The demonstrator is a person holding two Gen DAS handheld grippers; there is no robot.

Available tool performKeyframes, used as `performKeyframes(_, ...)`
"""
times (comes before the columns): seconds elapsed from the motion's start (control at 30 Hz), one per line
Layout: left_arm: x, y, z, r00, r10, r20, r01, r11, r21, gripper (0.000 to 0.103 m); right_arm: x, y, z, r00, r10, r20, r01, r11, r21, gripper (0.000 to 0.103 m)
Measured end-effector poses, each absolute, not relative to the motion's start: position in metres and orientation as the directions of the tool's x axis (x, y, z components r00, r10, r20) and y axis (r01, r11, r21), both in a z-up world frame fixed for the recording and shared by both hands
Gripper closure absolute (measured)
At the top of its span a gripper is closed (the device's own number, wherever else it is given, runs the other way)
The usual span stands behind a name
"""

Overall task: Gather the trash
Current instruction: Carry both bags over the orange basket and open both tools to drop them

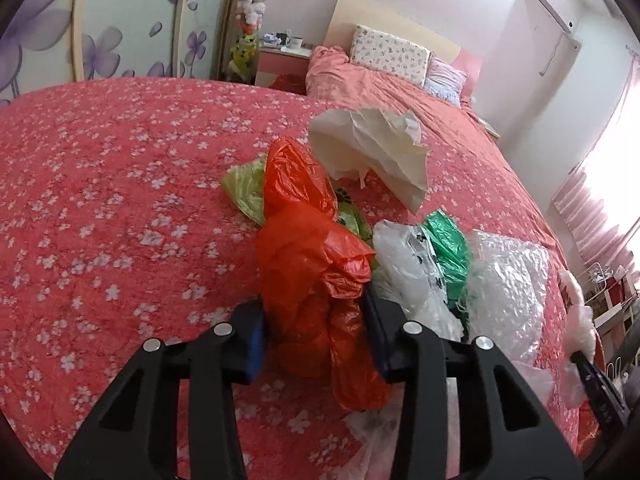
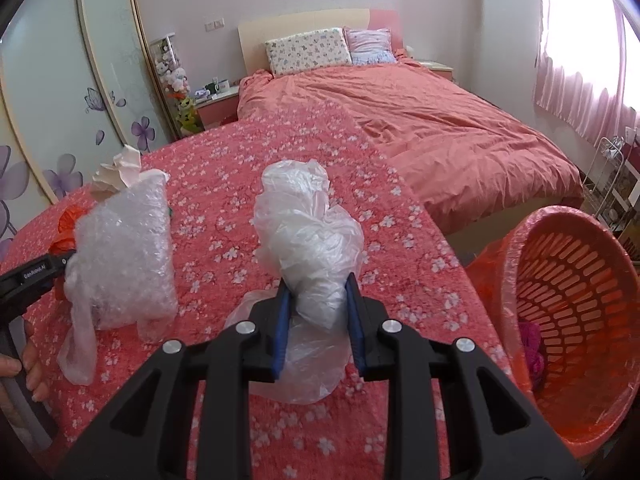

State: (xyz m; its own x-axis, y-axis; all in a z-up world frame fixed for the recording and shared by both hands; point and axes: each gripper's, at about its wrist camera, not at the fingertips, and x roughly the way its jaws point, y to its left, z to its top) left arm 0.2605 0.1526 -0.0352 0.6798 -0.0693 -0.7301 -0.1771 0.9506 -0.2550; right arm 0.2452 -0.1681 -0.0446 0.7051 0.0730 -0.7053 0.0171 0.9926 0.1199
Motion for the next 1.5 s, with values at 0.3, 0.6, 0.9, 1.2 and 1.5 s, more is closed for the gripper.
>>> performKeyframes(0.3, 0.234, 0.157, 0.005, 0.728, -0.013, -0.686, -0.176, 0.963, -0.205, 0.061, 0.222, -0.170, -0.010, 0.754, 0.075, -0.653, 0.006, 0.993, 0.120, 0.077)
performKeyframes(0.6, 0.207, 0.137, 0.037, 0.774, -0.020, -0.633, -0.111, 0.980, -0.167, 0.061, 0.188, -0.173, 0.021, 0.805, 0.068, -0.589, -0.005, 0.994, 0.107, 0.076)
performKeyframes(0.9, 0.188, 0.096, 0.056, 0.804, -0.054, -0.592, -0.014, 0.994, -0.109, 0.060, 0.154, -0.186, 0.041, 0.848, 0.035, -0.529, 0.009, 0.997, 0.080, 0.076)
performKeyframes(1.2, 0.175, 0.049, 0.061, 0.822, -0.102, -0.560, 0.096, 0.995, -0.041, 0.060, 0.133, -0.209, 0.049, 0.863, 0.003, -0.505, 0.044, 0.996, 0.079, 0.075)
performKeyframes(1.5, 0.168, 0.008, 0.056, 0.809, -0.171, -0.563, 0.189, 0.982, -0.026, 0.060, 0.118, -0.236, 0.048, 0.869, -0.051, -0.493, 0.099, 0.992, 0.073, 0.075)
